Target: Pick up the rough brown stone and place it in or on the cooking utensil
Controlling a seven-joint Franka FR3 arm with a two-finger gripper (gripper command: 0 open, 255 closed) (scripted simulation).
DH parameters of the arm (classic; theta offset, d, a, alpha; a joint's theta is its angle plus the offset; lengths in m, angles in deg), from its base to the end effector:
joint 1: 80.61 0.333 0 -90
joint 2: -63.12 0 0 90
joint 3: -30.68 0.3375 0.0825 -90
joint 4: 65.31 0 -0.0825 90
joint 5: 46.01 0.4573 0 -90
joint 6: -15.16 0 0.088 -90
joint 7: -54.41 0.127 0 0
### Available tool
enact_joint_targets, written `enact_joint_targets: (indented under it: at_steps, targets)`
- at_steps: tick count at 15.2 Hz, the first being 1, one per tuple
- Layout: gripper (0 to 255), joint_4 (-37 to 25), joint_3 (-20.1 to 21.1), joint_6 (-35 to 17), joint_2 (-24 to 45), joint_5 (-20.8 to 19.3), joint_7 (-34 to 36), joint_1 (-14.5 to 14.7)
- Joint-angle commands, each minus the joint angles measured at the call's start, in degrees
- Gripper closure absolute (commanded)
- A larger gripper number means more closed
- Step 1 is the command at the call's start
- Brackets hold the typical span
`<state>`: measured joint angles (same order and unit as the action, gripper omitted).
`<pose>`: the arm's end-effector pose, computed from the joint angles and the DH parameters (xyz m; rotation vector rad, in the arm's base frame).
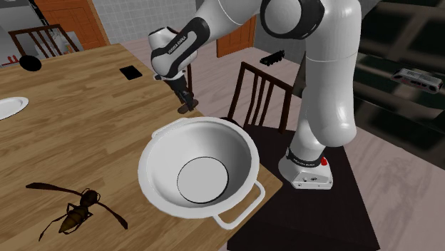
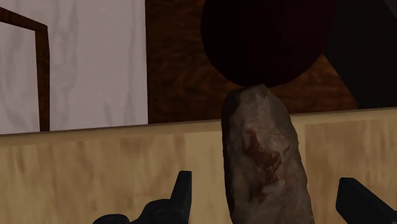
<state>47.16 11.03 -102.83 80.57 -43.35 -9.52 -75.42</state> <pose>0.6257 -0.1550 0.2684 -2.7902 -1.2505 0.2866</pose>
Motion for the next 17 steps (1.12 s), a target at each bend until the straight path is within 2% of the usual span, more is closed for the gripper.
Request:
enact_joint_targets:
  at_steps: [1, 6, 7, 17]
  targets:
    - [0, 0.3, 0.0, -0.4, 0.1, 0.0, 0.0, 0.0]
    - [0, 0.3, 0.0, -0.4, 0.1, 0.0, 0.0, 0.0]
    - [255, 0.3, 0.0, -0.4, 0.1, 0.0, 0.0, 0.0]
    - [255, 0.1, 0.0, 0.3, -0.4, -0.1, 0.1, 0.1]
